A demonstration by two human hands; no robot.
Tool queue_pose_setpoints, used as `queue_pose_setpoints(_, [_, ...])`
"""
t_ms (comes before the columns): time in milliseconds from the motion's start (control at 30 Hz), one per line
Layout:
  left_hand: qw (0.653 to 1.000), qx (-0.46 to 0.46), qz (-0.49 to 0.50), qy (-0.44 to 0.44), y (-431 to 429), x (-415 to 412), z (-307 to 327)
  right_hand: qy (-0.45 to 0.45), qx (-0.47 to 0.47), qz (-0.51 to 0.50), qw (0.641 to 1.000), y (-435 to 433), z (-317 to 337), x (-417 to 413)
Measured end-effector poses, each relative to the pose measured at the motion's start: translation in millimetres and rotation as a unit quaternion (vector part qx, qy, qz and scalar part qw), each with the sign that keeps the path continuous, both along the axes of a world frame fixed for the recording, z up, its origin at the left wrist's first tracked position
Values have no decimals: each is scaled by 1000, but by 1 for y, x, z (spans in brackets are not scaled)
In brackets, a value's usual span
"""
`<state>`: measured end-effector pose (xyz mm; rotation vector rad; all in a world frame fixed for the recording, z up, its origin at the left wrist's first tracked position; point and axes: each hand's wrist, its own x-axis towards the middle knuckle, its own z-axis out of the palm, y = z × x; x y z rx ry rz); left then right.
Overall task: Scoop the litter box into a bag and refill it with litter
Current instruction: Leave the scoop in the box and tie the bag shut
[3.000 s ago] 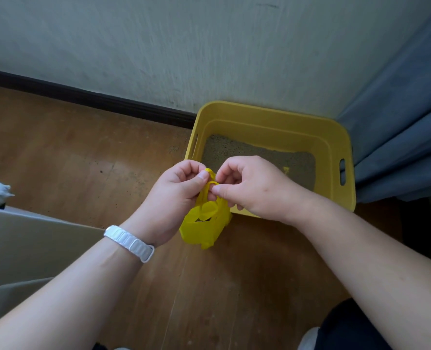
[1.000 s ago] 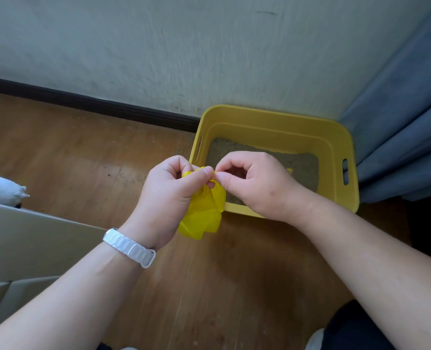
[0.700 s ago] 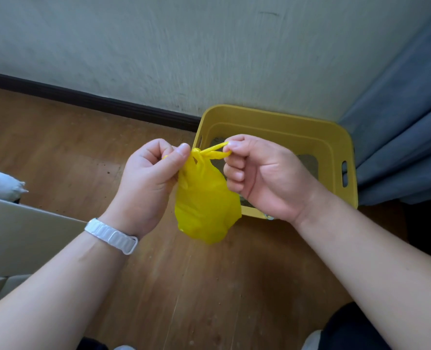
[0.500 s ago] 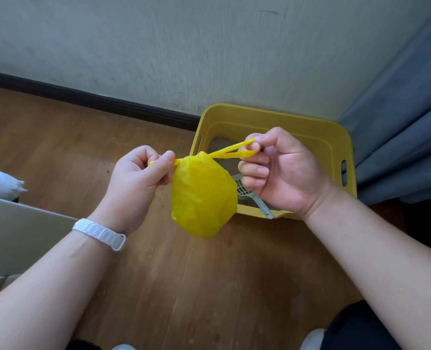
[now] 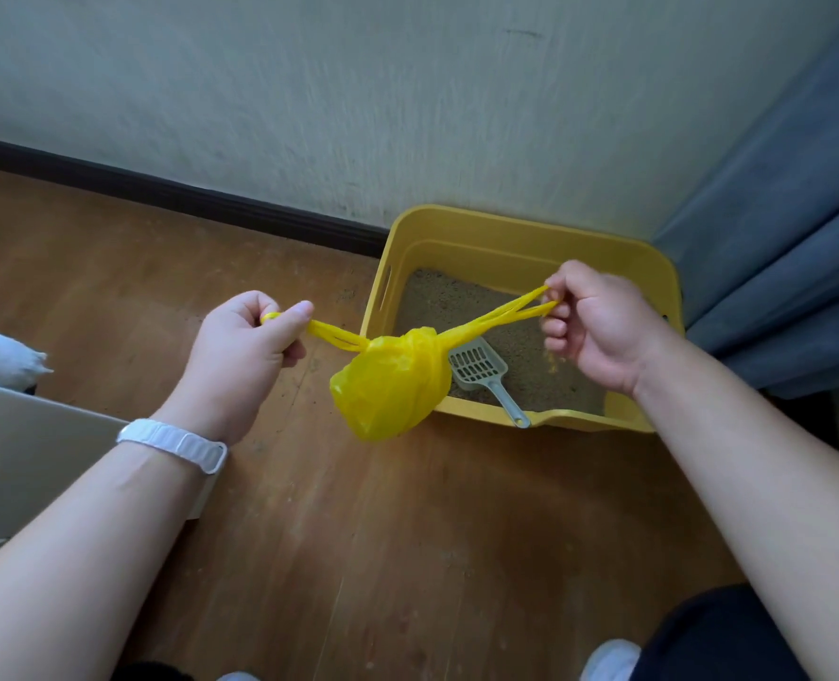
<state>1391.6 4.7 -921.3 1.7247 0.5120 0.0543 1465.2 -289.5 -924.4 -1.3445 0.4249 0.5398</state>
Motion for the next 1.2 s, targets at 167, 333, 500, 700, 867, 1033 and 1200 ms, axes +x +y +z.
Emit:
queue_pose_setpoints(167, [991,-96,-90,3,-21,3,12,-124,-70,137,980,31,22,-13])
queue_pose_setpoints(333, [987,-61,-146,-29,-47,-4,22,-220,-169,258,925,55,42,-30])
queue_pose_setpoints(500, [981,-90,-164,-49,-57,-11,21,-268,-148,285,908,66,55,-38])
queue_pose_setpoints(700, [984,-44,-155,-77,-59,-10,17,-283,-153,298,899,64,57,-36])
queue_pose_setpoints(867, [980,-17,-182,-82,-65,-7,18,-286,-145,298,899,62,54,-30])
queue_pose_setpoints(1033, [981,-35,-164,-102,-67,4,23,-295,-144,258,909,58,45,-24])
queue_pose_setpoints(1200, [982,-28,-133,-130,-67,18,41,-293,-176,200,919,50,39,-15])
